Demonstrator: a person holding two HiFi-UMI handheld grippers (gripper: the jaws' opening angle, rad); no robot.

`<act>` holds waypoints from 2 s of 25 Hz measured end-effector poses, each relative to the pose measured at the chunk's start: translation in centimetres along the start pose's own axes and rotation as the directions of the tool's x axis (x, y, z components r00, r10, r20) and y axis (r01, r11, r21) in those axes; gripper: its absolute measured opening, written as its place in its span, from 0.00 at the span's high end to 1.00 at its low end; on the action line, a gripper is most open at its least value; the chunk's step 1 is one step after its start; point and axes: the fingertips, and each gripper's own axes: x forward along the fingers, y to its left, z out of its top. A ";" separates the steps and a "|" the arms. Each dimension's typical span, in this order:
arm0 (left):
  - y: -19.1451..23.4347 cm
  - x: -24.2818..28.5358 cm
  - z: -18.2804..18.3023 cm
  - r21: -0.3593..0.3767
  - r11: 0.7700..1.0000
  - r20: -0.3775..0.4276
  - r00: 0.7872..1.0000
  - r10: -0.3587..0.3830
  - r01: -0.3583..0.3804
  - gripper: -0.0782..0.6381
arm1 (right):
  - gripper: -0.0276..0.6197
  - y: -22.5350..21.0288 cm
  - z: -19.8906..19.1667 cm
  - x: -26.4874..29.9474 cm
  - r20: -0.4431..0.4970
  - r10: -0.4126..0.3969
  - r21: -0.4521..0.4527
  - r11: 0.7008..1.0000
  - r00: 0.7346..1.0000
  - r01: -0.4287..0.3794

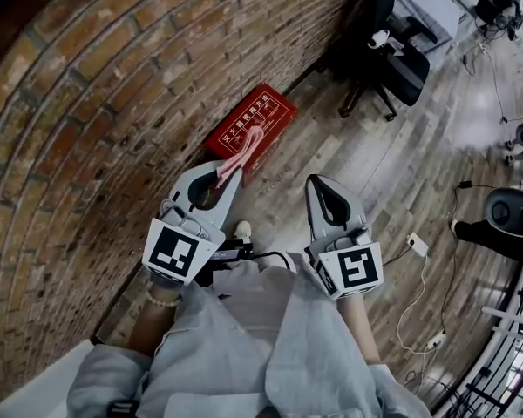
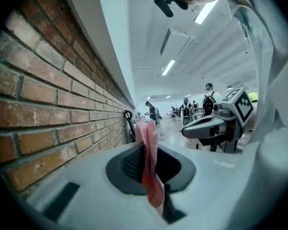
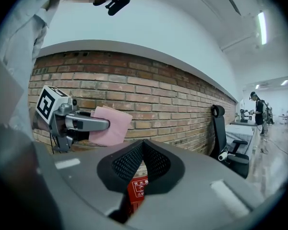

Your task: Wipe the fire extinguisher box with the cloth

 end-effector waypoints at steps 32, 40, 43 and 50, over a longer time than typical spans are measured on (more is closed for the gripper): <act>7.9 11.1 -7.4 -0.001 1.000 -0.200 0.980 -0.002 0.002 0.88 | 0.95 -9.6 -5.1 9.6 -0.121 0.001 0.033 0.999 0.993 0.003; 9.1 15.1 -11.6 0.031 0.998 -0.262 0.963 0.058 -0.052 0.88 | 0.95 -13.6 -8.6 12.4 -0.169 0.057 0.038 0.998 0.984 -0.051; 9.7 17.0 -13.6 0.048 0.997 -0.276 0.959 0.068 -0.057 0.88 | 0.95 -14.5 -9.9 14.0 -0.165 0.082 0.047 0.996 0.983 -0.075; 12.0 21.8 -19.3 0.109 0.993 -0.345 0.936 0.071 -0.035 0.88 | 0.95 -16.2 -14.2 16.9 -0.210 0.142 0.058 0.990 0.967 -0.132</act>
